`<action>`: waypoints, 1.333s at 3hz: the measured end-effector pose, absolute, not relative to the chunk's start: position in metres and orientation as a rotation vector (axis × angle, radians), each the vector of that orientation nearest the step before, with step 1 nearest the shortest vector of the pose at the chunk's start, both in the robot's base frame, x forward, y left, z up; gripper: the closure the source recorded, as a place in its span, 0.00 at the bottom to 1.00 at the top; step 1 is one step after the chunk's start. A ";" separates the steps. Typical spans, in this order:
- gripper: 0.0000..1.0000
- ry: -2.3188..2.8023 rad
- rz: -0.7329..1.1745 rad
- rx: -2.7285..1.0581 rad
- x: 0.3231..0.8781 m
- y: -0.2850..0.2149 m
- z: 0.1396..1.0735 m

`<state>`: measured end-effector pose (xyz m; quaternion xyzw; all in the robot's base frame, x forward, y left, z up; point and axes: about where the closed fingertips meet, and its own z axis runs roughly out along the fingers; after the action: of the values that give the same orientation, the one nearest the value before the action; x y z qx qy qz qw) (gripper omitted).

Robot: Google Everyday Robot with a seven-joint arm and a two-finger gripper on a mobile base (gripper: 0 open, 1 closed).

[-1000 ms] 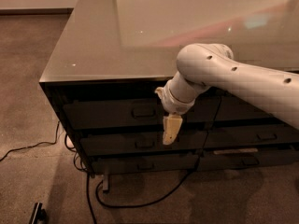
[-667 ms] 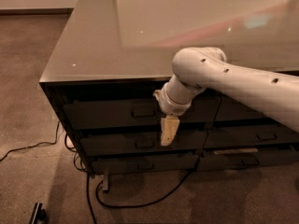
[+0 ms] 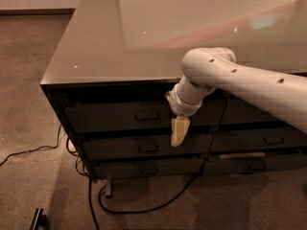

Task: Open top drawer

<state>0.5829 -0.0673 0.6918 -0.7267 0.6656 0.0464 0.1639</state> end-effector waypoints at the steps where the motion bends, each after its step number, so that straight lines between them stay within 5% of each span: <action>1: 0.00 1.863 0.153 -2.075 0.586 -0.064 0.692; 4: 0.00 1.886 0.188 -2.112 0.627 -0.052 0.656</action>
Offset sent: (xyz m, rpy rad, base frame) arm 0.0440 0.0249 -0.0064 0.0493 -0.0220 0.0621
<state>0.6270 -0.0516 0.6559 -0.7357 0.6569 0.0654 0.1511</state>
